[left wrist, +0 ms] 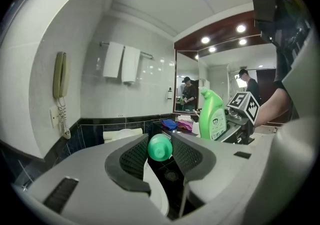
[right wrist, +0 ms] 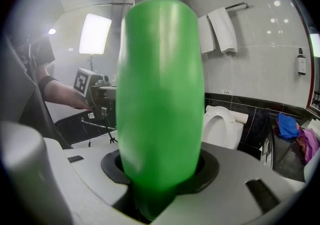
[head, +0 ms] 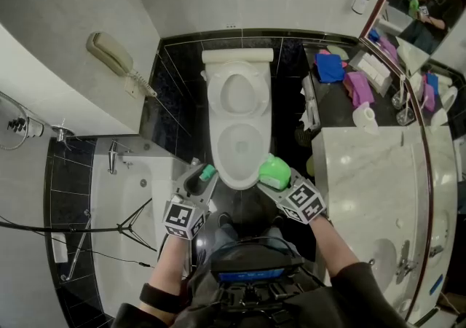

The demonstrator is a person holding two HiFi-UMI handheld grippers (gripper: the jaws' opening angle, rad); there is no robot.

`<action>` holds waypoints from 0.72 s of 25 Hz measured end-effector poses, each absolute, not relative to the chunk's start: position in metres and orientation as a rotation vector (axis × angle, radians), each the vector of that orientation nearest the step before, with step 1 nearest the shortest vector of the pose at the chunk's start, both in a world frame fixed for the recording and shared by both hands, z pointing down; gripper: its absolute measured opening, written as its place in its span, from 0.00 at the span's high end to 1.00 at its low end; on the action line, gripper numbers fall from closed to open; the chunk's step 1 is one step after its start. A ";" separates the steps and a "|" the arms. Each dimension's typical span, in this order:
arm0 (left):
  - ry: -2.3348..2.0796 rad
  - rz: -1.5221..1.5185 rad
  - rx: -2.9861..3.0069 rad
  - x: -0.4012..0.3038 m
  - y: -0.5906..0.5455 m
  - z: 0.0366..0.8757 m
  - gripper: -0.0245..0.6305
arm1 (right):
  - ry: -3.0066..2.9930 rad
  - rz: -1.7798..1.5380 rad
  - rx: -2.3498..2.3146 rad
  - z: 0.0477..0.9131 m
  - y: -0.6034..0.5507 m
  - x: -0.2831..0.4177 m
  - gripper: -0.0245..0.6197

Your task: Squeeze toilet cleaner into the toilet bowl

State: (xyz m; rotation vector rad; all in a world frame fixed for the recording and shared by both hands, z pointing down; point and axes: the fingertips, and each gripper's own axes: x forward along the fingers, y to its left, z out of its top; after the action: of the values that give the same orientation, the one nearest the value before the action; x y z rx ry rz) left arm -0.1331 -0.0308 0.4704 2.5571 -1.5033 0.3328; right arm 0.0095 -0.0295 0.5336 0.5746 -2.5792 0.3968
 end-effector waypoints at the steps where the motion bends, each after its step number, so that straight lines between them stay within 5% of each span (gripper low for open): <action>1: -1.504 0.336 2.557 -0.132 -0.030 0.472 0.73 | -2.577 0.404 0.580 0.535 -0.029 0.010 0.66; 18: -1.399 0.409 2.593 -0.113 -0.012 0.477 0.73 | -2.483 0.310 0.534 0.558 -0.015 0.009 0.66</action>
State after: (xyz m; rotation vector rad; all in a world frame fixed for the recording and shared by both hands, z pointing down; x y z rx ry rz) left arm -0.1131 -0.0124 0.4766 2.5926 -1.3989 0.4087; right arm 0.0091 -0.0153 0.5578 0.5336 -2.4835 0.3099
